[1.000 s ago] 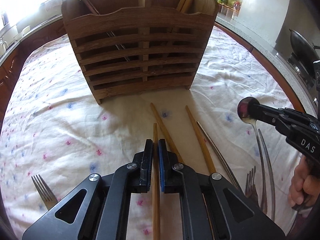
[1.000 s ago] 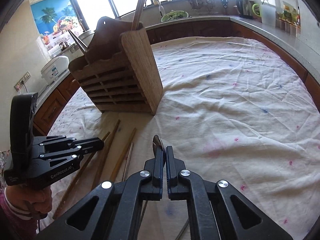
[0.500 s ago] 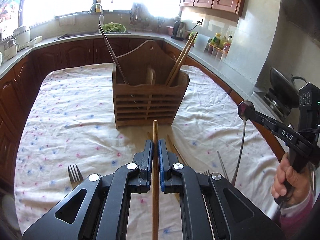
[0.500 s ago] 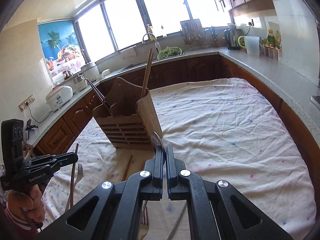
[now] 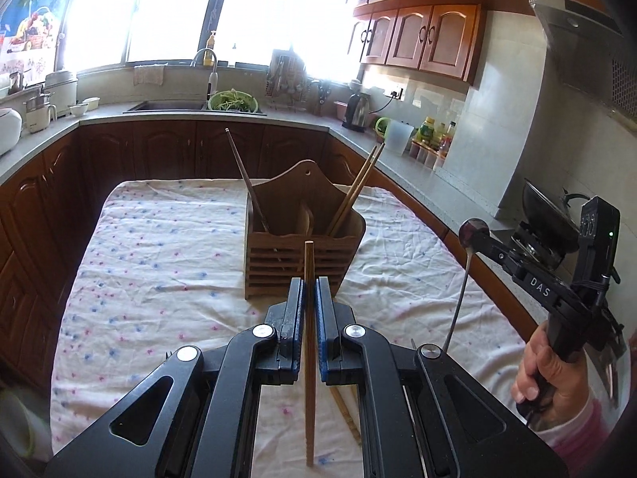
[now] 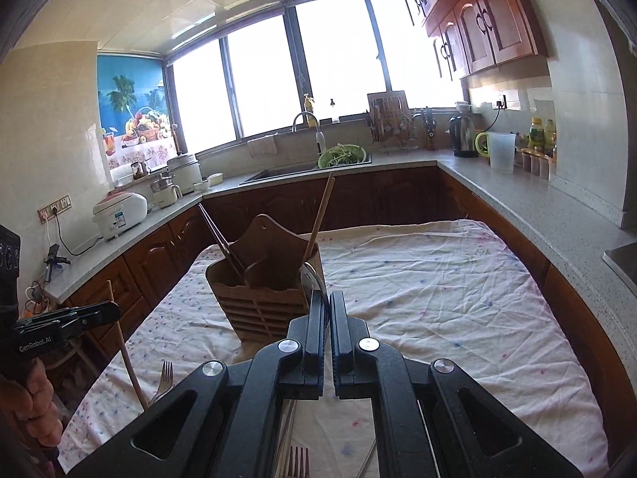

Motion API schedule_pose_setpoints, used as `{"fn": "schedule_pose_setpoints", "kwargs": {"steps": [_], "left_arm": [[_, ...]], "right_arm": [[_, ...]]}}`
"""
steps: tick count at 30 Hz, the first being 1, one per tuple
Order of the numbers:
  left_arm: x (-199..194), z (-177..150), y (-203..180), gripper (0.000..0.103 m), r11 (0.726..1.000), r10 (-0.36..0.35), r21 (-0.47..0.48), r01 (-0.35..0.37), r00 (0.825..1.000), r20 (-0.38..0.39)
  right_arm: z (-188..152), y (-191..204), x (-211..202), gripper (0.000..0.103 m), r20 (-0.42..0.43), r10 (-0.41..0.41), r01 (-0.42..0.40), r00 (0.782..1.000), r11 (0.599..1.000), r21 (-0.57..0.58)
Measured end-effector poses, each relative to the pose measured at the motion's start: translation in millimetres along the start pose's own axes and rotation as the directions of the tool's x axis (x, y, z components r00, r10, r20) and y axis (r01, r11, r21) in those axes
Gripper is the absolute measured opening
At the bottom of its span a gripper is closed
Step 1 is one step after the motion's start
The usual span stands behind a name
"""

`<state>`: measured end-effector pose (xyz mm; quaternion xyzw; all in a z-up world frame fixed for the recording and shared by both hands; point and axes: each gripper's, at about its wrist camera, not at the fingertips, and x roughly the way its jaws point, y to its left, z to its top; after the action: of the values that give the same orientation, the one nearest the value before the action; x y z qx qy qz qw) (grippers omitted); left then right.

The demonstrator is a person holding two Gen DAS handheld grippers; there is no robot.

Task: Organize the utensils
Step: 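Lift the chopstick and spoon and carry both above the wooden holder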

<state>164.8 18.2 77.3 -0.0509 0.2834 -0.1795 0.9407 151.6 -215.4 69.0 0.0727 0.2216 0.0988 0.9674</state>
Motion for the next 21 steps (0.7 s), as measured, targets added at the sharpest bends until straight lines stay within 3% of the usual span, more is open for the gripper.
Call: {"fn": "schedule_pose_setpoints", "kwargs": {"steps": [11,21], "left_arm": [[-5,18,12,0.005,0.999,0.003,-0.036,-0.001,0.998,0.057],[-14,74,26,0.005,0.996,0.025,-0.088,-0.008,0.980,0.198]], "right_arm": [[8,7,13,0.002,0.035,0.000,0.000,0.999,1.000,0.001],[44,13,38,0.003,0.124,0.013,-0.015,0.992,1.000,0.018]]}}
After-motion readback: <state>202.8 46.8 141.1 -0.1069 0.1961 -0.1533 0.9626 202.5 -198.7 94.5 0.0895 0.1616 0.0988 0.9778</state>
